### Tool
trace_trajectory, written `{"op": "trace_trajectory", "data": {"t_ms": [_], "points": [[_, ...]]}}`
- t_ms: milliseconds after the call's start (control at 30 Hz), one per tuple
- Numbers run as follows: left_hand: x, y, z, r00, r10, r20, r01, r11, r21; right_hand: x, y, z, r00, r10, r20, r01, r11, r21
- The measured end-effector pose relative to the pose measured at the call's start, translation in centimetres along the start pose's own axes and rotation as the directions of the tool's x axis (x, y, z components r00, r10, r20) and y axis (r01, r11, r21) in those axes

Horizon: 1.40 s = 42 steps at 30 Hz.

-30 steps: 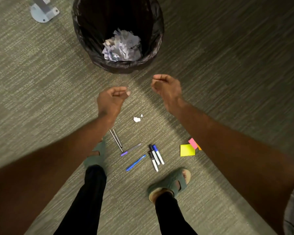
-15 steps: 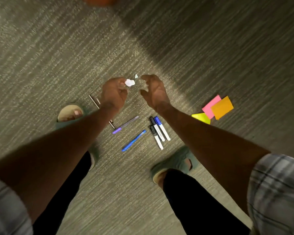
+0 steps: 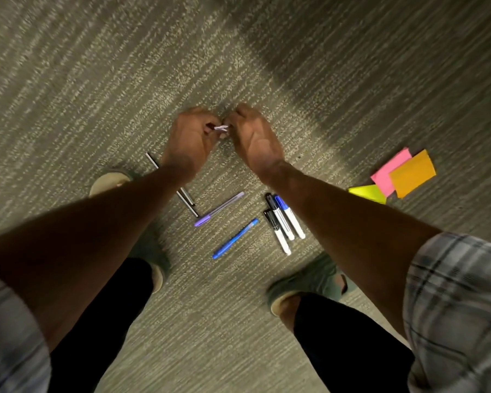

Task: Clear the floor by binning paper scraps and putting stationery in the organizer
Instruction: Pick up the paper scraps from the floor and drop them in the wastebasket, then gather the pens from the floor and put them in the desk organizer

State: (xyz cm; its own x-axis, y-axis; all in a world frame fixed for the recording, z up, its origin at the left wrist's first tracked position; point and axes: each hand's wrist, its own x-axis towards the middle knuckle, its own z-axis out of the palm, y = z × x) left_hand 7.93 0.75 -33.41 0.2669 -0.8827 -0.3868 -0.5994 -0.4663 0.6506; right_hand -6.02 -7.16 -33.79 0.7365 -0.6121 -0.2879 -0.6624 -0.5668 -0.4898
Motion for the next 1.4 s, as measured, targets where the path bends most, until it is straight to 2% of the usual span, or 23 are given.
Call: {"op": "trace_trajectory", "data": {"t_ms": [67, 167, 233, 300, 433, 600, 700, 833, 933, 1167, 1400], "points": [[-0.4, 0.7, -0.6, 0.999, -0.042, 0.003, 0.042, 0.991, -0.126, 0.1, -0.8, -0.6, 0.994, 0.107, -0.014, -0.105, 0.987, 0.125], [-1.2, 2.6, -2.2, 0.985, -0.17, 0.013, 0.163, 0.917, -0.363, -0.2, -2.5, -2.9, 0.955, 0.293, -0.053, -0.254, 0.894, 0.37], [-1.5, 4.2, -4.0, 0.974, -0.227, 0.009, 0.208, 0.873, -0.441, -0.4, -4.0, -4.8, 0.924, 0.376, -0.061, -0.295, 0.807, 0.511], [-1.7, 6.2, -6.5, 0.972, -0.233, -0.005, 0.202, 0.853, -0.48, 0.0, -5.6, -7.2, 0.905, 0.419, -0.071, -0.279, 0.712, 0.644], [-1.8, 12.6, -13.3, 0.961, -0.251, -0.116, 0.127, 0.774, -0.62, 1.6, -10.0, -16.0, 0.873, 0.459, -0.164, -0.179, 0.615, 0.768], [-0.3, 20.0, -23.1, 0.919, -0.269, -0.288, -0.018, 0.701, -0.713, 4.7, -16.2, -27.9, 0.842, 0.476, -0.254, -0.113, 0.615, 0.78], [1.7, 21.7, -27.8, 0.899, -0.28, -0.337, -0.041, 0.711, -0.702, 7.3, -18.4, -32.3, 0.866, 0.434, -0.247, -0.091, 0.623, 0.777], [3.7, 22.7, -31.0, 0.871, -0.348, -0.347, 0.022, 0.733, -0.68, 8.8, -19.1, -35.8, 0.91, 0.343, -0.234, -0.066, 0.676, 0.734], [3.2, 22.3, -32.0, 0.836, -0.386, -0.39, 0.046, 0.757, -0.652, 7.9, -19.0, -37.1, 0.878, 0.38, -0.291, -0.063, 0.694, 0.717], [-1.3, 23.5, -31.7, 0.873, -0.367, -0.32, 0.163, 0.84, -0.518, 2.0, -14.4, -38.3, 0.861, 0.446, -0.245, -0.171, 0.706, 0.687], [-9.4, 24.7, -26.8, 0.945, -0.225, -0.236, 0.187, 0.967, -0.173, -8.1, -12.6, -35.4, 0.945, 0.328, -0.015, -0.273, 0.811, 0.517]]}}
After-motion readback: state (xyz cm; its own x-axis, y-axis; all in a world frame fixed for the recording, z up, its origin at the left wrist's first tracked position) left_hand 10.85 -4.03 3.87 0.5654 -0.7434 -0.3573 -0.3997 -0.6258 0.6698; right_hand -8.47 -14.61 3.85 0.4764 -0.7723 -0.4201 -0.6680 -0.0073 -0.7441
